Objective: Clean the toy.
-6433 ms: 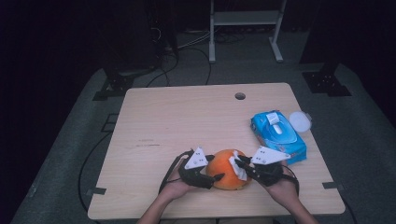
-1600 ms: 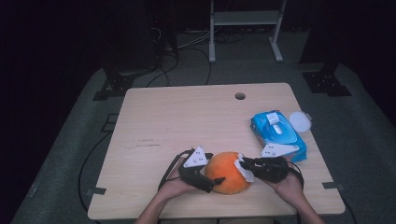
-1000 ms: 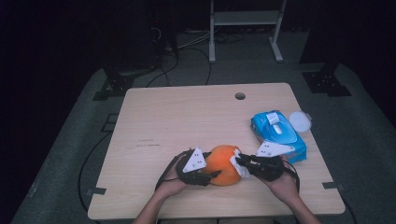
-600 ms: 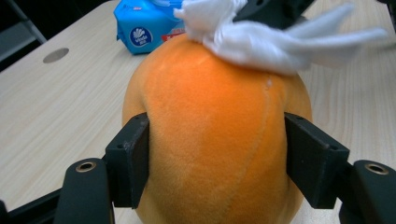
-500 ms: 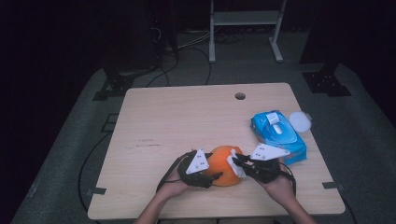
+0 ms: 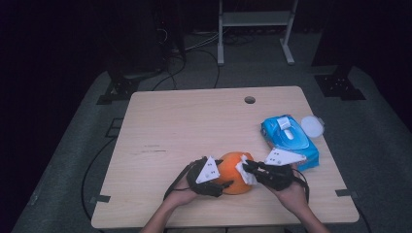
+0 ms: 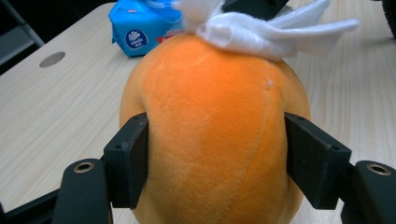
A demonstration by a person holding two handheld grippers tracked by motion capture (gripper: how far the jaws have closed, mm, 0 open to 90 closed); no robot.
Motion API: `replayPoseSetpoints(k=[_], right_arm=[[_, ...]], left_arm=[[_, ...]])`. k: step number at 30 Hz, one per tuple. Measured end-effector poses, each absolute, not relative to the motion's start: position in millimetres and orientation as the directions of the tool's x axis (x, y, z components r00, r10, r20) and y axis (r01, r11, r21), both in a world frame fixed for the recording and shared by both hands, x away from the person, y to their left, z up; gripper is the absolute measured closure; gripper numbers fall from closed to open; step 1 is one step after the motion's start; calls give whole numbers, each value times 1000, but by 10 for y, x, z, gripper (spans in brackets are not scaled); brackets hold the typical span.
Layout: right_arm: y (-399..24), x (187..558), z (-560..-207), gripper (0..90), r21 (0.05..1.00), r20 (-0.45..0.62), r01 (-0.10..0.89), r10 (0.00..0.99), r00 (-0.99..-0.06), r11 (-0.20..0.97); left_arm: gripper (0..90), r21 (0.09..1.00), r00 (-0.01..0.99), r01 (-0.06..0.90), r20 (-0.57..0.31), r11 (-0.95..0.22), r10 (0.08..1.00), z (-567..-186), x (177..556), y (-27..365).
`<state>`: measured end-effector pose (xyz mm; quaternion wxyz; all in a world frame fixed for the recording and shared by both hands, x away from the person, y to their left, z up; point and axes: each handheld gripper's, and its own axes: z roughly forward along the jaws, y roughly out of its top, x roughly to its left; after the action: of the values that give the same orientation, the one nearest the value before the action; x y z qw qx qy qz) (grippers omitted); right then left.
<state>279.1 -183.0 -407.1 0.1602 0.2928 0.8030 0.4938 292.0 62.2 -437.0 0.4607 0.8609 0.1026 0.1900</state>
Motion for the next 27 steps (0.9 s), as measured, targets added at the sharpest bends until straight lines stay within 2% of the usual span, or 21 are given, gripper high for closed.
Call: replayPoseSetpoints(k=[2,5,7,10,11,12,15,16,18,20,22,24,25,26,27], right_arm=[[-1753,2771,-4056,795,884,-11,283,622,-783,371],[-1778,2802,-4087,795,875,18,311,617,-787,371],[-1806,2807,-4125,795,867,20,319,613,-790,383],[-1820,2780,-4147,794,859,9,316,607,-795,402],[-1830,2774,-4147,793,859,5,313,605,-796,406],[-1845,2769,-4149,793,857,5,315,604,-797,408],[-1880,2764,-4160,792,857,17,323,606,-795,401],[-1887,2762,-4162,793,858,20,324,605,-796,399],[-1885,2756,-4164,792,858,19,325,607,-795,398],[-1869,2753,-4160,793,859,9,319,612,-791,401],[-1861,2746,-4137,795,864,0,314,625,-781,393],[-1875,2744,-4080,796,879,-5,300,637,-771,371],[-1875,2744,-4080,796,879,-5,300,637,-771,371],[-1901,2729,-4022,796,892,-14,283,648,-761,352],[-1911,2728,-4014,795,895,-10,282,648,-761,345]], left_arm=[[291,828,908,0,235,-561,347,-4371,2919,636],[252,840,917,28,194,-542,348,-4364,2949,664],[173,853,926,71,137,-517,353,-4337,2988,686],[102,870,924,146,49,-471,379,-4310,3043,743],[85,870,924,146,49,-471,379,-4310,3043,743],[70,867,919,203,-8,-456,394,-4322,3084,782],[66,868,915,237,-49,-435,400,-4354,3124,826],[70,860,915,277,-100,-429,391,-4388,3154,824],[103,850,912,308,-137,-427,385,-4430,3167,799],[209,859,913,298,-128,-417,388,-4436,3156,805],[337,887,911,248,-76,-390,406,-4390,3126,818],[370,905,912,181,-8,-385,410,-4313,3077,798],[372,905,912,181,-8,-385,410,-4313,3077,798],[372,911,906,100,83,-400,414,-4235,3022,792],[371,906,902,70,122,-418,415,-4216,3000,783]])
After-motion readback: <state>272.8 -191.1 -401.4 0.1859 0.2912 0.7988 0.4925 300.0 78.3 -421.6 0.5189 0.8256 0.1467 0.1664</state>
